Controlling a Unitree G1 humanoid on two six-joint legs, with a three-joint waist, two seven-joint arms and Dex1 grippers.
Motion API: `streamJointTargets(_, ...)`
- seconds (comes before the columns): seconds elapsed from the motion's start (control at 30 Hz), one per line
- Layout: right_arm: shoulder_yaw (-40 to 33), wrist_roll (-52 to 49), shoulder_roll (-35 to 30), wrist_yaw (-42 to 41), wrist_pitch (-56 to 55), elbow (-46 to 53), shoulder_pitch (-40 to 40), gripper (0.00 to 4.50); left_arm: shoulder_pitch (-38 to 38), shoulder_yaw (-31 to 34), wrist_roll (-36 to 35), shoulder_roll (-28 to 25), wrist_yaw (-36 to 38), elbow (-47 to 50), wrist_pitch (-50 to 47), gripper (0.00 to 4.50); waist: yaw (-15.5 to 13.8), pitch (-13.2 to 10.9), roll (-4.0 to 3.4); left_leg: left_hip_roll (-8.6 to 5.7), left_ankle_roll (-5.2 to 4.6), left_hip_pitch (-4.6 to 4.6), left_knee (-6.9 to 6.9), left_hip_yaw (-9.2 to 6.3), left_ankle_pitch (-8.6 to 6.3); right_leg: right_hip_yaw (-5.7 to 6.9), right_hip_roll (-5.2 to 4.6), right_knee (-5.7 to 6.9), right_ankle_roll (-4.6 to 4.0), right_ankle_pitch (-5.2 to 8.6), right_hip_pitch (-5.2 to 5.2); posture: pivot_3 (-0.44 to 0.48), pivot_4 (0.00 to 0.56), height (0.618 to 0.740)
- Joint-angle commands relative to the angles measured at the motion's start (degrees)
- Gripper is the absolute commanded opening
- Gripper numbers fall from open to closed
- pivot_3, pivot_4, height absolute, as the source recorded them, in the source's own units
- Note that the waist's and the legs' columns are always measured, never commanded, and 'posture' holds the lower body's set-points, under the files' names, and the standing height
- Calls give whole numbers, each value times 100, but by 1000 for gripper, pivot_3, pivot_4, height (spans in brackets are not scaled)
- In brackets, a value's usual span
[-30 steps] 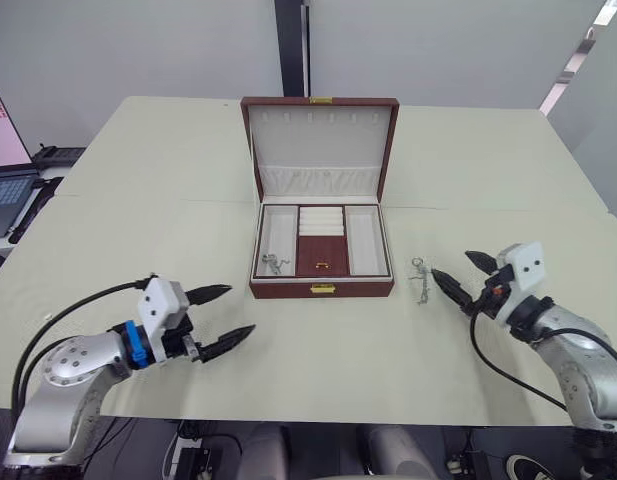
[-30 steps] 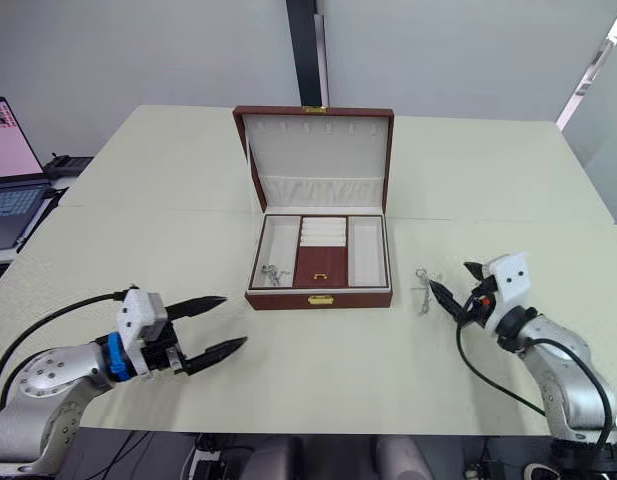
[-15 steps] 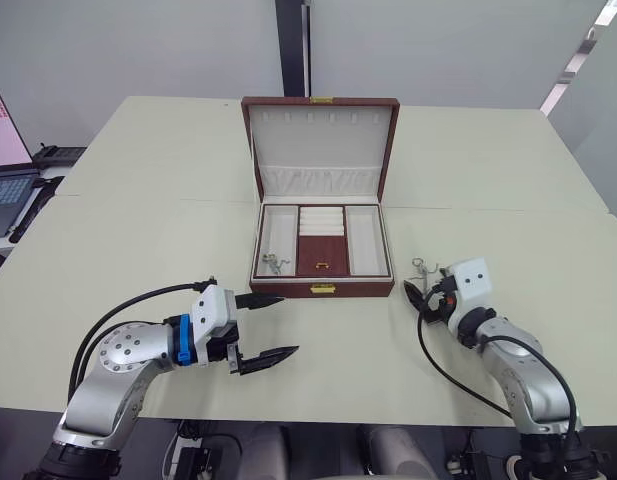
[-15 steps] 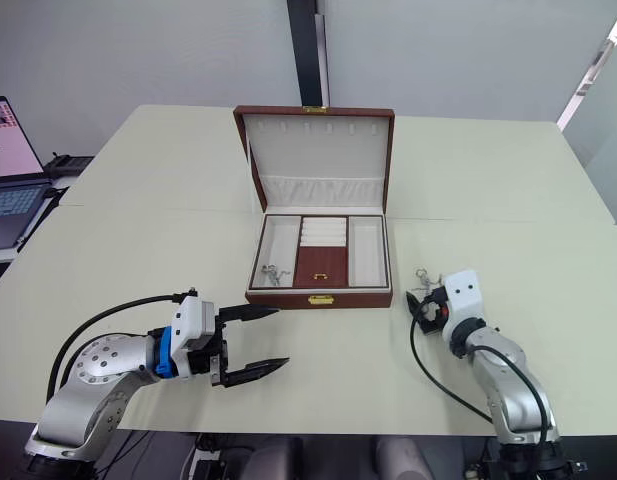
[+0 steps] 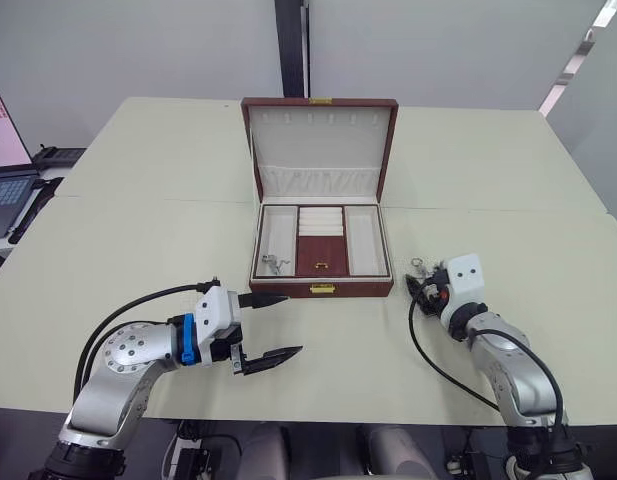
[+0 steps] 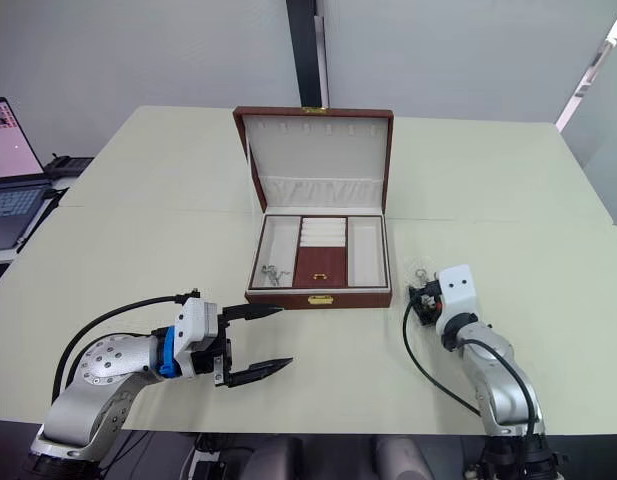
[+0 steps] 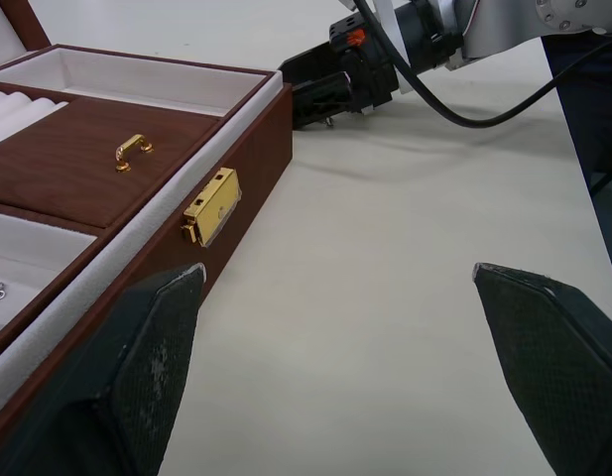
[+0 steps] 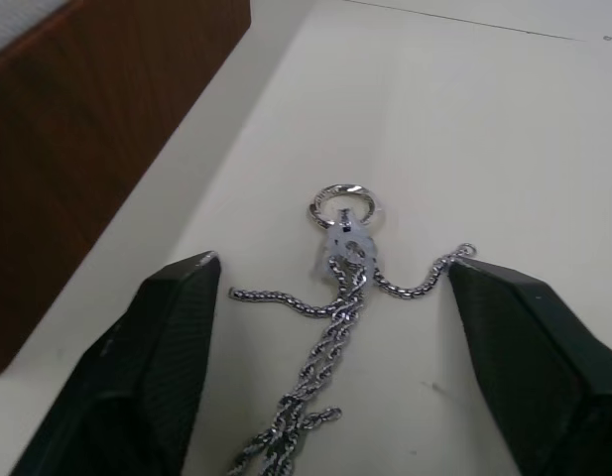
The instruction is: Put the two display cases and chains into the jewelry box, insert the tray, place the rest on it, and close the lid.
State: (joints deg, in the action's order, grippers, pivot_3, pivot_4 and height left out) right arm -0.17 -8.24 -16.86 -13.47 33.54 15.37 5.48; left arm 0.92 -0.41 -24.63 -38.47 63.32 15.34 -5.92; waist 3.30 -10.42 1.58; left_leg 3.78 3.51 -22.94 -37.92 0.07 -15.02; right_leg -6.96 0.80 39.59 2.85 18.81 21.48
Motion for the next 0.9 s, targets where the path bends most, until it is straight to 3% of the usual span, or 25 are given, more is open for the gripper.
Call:
streamJointTargets(0.03,48,97,-65,4,215,-94,-158,2524,4,2,8,31,13,63,125,4500,0,5,3,0,0,0,0,0,0,1,0,0,0,0,0,0,150,740)
streamJointTargets(0.43,-46,145,-66,28,237,-125,-192,13,-115,-31,32,103,76,-207,285,4500,-4,33,30,0,0,5,-2,-3,0,3,0,-1,1,0,-8,0,150,740)
streamJointTargets(0.9,-538,-641,-128,-608,-103,838,-89,13,-248,-29,-11,209,-113,-3,49,4500,-1,23,15,-1,-1,-2,2,1,0,-1,-1,-6,0,0,-2,0,150,740)
